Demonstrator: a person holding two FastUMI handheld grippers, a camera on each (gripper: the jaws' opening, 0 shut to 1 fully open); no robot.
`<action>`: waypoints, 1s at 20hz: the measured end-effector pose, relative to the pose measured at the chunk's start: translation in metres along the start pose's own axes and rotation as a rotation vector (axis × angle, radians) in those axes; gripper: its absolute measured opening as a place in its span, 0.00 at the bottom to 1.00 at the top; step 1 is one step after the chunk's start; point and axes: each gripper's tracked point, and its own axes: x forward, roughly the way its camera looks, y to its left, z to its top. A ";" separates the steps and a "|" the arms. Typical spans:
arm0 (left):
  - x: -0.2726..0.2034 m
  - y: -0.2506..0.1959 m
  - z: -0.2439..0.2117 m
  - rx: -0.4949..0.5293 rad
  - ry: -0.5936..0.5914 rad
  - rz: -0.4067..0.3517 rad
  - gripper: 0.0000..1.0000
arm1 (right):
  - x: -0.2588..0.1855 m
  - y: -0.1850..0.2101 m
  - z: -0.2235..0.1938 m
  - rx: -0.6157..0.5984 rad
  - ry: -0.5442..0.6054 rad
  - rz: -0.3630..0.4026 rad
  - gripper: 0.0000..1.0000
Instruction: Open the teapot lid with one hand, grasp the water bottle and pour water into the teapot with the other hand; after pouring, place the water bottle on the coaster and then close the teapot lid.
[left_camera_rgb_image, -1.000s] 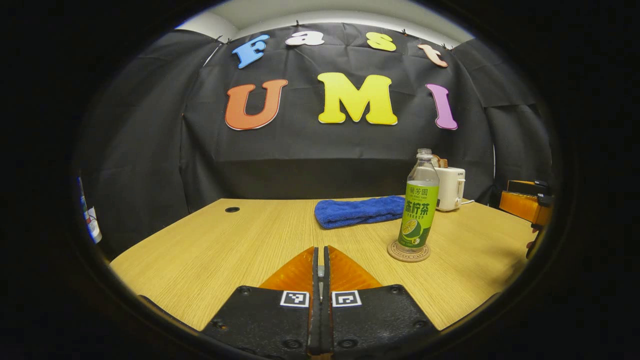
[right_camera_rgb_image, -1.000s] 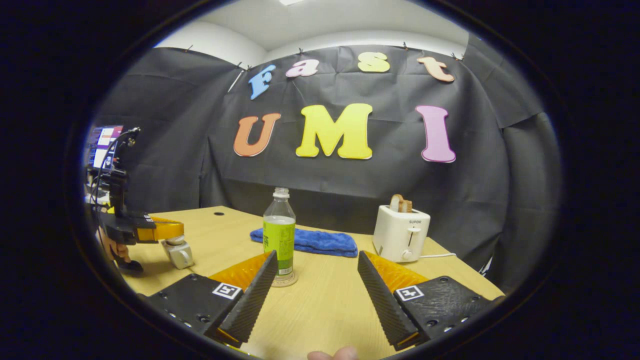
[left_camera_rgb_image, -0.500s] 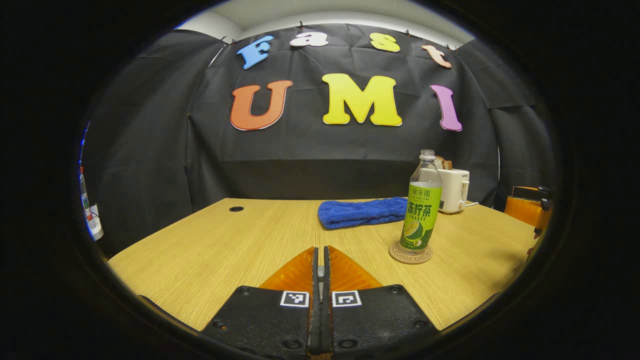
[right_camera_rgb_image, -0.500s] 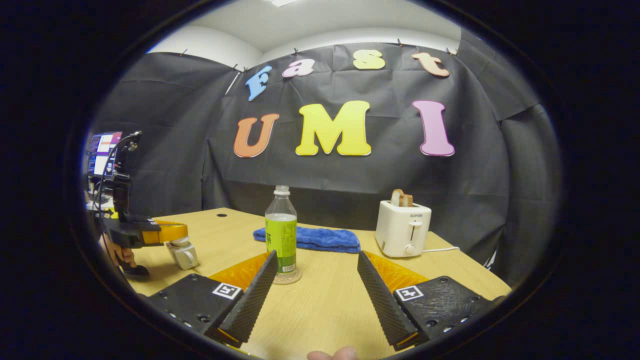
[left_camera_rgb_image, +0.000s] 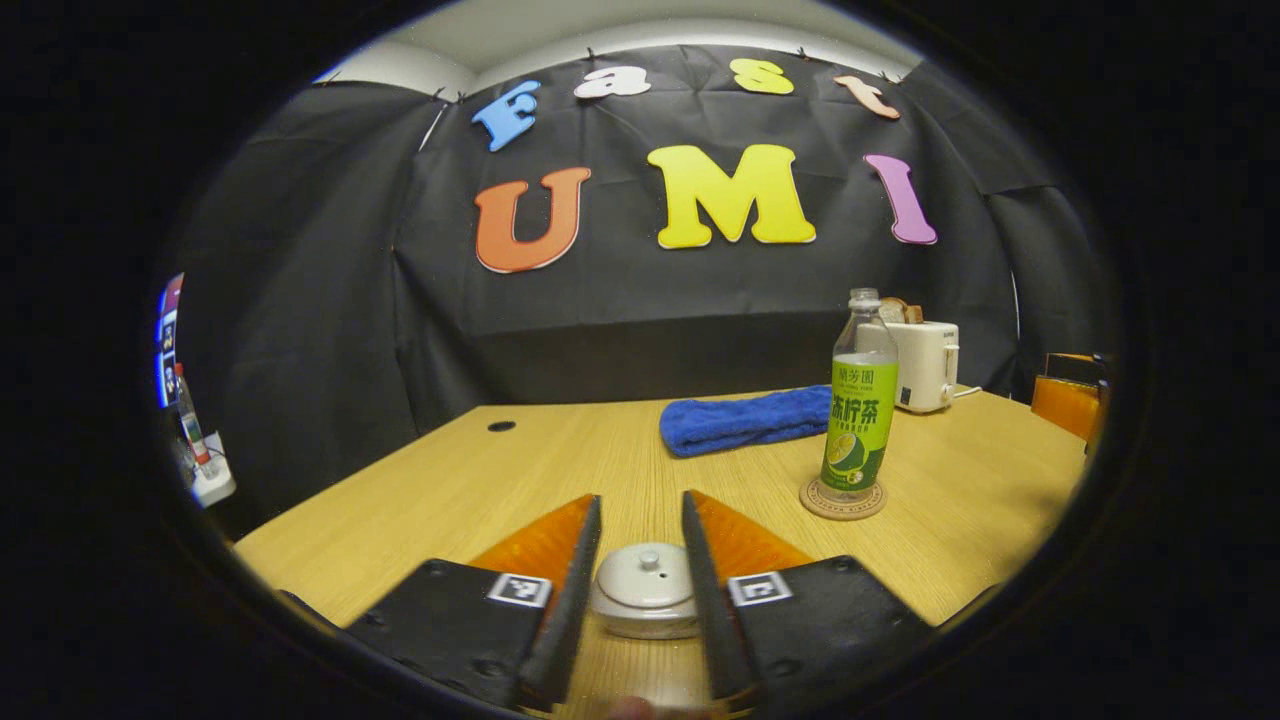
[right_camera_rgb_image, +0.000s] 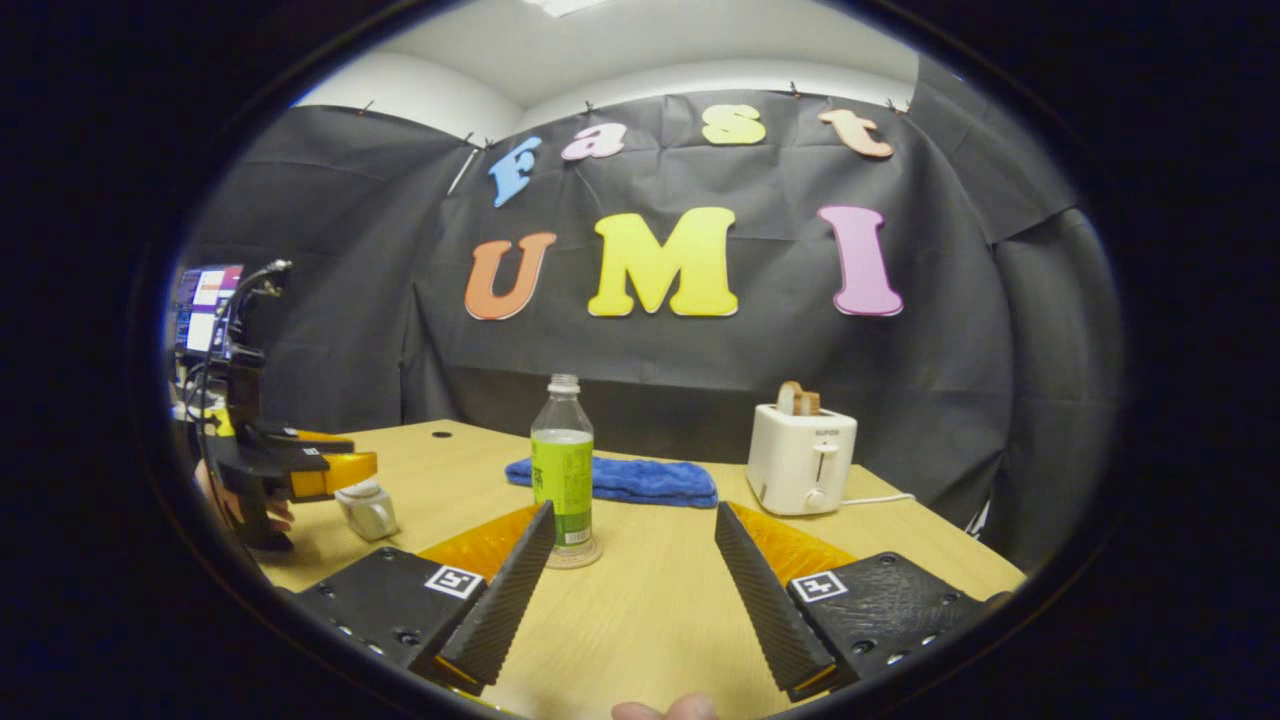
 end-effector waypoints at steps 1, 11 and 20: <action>-0.008 -0.005 0.015 0.008 -0.023 0.001 1.00 | -0.002 -0.003 0.002 0.015 -0.005 -0.017 0.95; -0.098 -0.060 0.102 -0.081 -0.159 0.002 0.98 | -0.068 -0.032 0.058 0.010 -0.098 -0.143 0.98; -0.138 -0.075 0.093 -0.100 -0.158 -0.015 0.97 | -0.121 -0.025 0.058 -0.003 -0.110 -0.186 0.98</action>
